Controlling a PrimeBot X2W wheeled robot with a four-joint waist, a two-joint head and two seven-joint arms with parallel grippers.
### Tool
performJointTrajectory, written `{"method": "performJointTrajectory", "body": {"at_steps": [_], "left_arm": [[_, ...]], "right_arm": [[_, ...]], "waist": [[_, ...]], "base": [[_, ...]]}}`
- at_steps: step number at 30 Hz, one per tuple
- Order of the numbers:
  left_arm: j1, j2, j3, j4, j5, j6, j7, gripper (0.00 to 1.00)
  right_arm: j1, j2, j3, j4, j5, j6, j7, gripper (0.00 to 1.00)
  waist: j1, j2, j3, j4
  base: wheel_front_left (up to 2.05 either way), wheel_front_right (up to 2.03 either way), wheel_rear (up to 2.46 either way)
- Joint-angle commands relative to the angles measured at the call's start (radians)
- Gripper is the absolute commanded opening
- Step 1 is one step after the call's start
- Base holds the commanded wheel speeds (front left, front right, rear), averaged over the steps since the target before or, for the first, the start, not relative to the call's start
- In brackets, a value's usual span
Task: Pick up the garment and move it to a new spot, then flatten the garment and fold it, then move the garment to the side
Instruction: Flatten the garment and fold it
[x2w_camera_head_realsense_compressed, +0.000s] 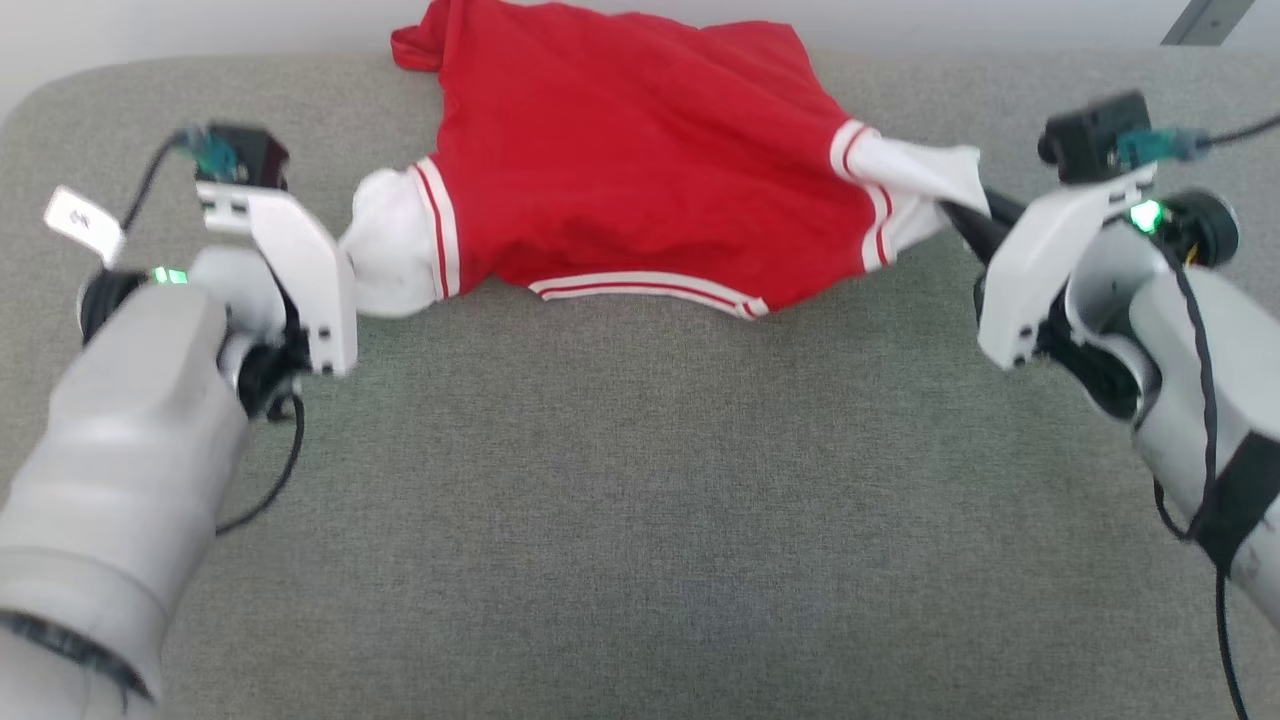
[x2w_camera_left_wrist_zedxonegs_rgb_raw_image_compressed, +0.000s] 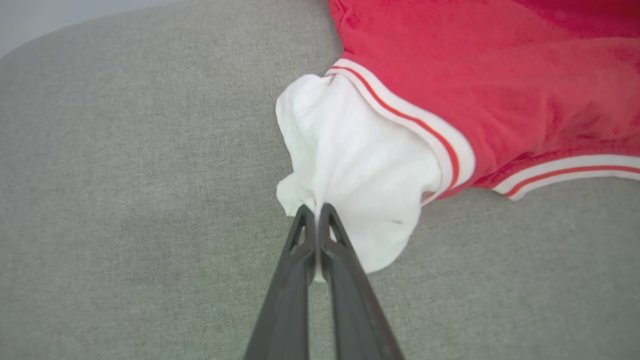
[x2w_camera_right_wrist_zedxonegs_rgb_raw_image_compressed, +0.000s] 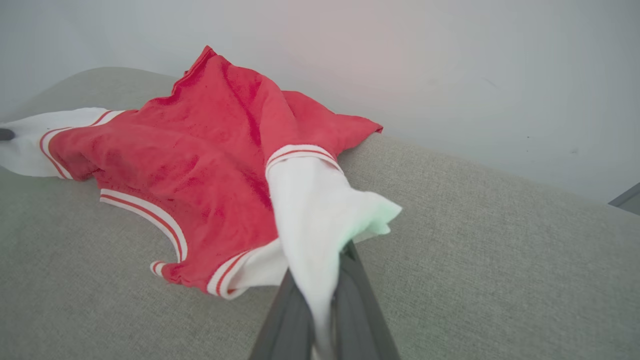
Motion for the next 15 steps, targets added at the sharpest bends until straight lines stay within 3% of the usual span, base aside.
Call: {"method": "performJointTrajectory", "body": {"at_steps": [1, 9, 15], "left_arm": [[0.036, 0.007, -0.002, -0.011, -0.003, -0.003, -0.006, 0.0], [0.19, 0.06, 0.005, -0.122, -0.029, 0.016, -0.064, 0.0], [0.32, 0.112, 0.035, -0.263, -0.049, 0.074, -0.172, 0.0]], "right_arm": [[0.03, -0.006, 0.0, -0.006, 0.004, 0.0, -0.014, 0.0], [0.166, -0.047, -0.024, -0.058, -0.022, 0.0, -0.097, 0.0], [0.271, -0.054, -0.104, -0.088, -0.077, 0.0, -0.201, 0.0]], "waist": [[-0.0001, 0.0, -0.009, 0.001], [-0.0001, 0.0, -0.025, 0.003], [-0.0001, 0.0, -0.03, 0.003]], "base": [[0.0, 0.0, 0.0], [0.0, 0.0, 0.0], [0.0, 0.0, 0.0]]}}
